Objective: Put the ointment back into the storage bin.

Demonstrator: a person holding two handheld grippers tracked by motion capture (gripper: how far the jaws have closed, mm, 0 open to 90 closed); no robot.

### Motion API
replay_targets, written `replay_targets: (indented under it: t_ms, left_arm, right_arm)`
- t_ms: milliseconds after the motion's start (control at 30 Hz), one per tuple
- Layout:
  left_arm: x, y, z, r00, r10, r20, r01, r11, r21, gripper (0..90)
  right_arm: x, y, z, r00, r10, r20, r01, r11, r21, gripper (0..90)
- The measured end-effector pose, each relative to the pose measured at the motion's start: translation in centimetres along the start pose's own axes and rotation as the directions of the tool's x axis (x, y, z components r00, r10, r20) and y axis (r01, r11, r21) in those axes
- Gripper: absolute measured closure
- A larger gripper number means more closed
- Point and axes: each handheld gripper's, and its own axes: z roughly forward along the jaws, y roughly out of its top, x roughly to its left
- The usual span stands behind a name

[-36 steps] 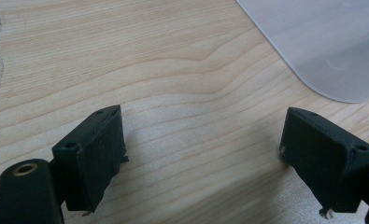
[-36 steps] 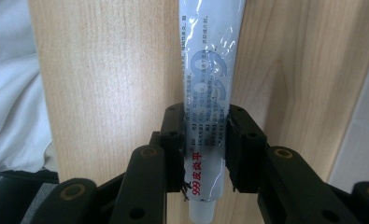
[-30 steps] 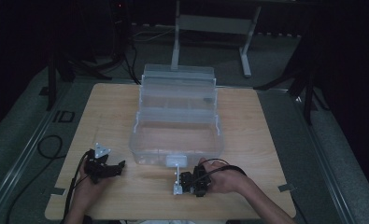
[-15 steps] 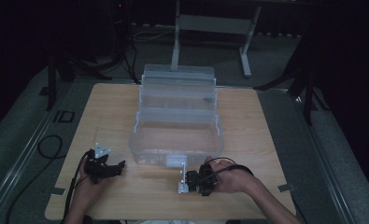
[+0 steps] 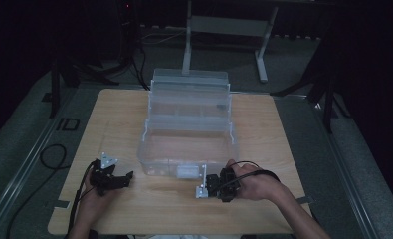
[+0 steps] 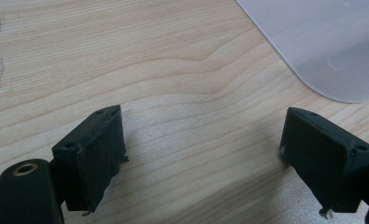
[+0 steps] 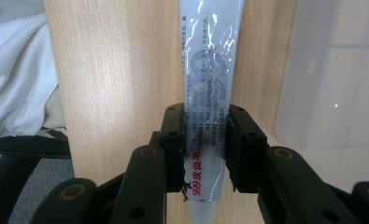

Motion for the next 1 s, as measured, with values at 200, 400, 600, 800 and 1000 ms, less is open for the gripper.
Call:
replay_targets:
  t_ms: [200, 400, 600, 800, 1000]
  left_arm:
    - [0.0, 0.0, 0.0, 1.0000, 0.000, 0.000, 0.000, 1.0000, 0.000, 14.4]
    - [0.0, 0.0, 0.0, 1.0000, 0.000, 0.000, 0.000, 1.0000, 0.000, 14.4]
    - [0.0, 0.0, 0.0, 1.0000, 0.000, 0.000, 0.000, 1.0000, 0.000, 14.4]
    - [0.0, 0.0, 0.0, 1.0000, 0.000, 0.000, 0.000, 1.0000, 0.000, 14.4]
    - [0.0, 0.0, 0.0, 1.0000, 0.000, 0.000, 0.000, 1.0000, 0.000, 14.4]
  right_arm:
    - [-0.3, -0.7, -0.9, 0.9999, 0.010, 0.014, -0.010, 1.000, -0.007, 70.4]
    - [-0.7, -1.5, -2.2, 0.9989, 0.028, 0.037, -0.028, 0.999, -0.019, 70.4]
    - [-1.1, -2.1, -3.2, 0.9981, 0.036, 0.050, -0.035, 0.999, -0.030, 70.4]
    - [-1.5, -2.5, -4.2, 0.9967, 0.046, 0.067, -0.043, 0.998, -0.040, 70.5]
    - [-1.8, -2.9, -4.9, 0.9961, 0.050, 0.072, -0.047, 0.998, -0.046, 70.5]
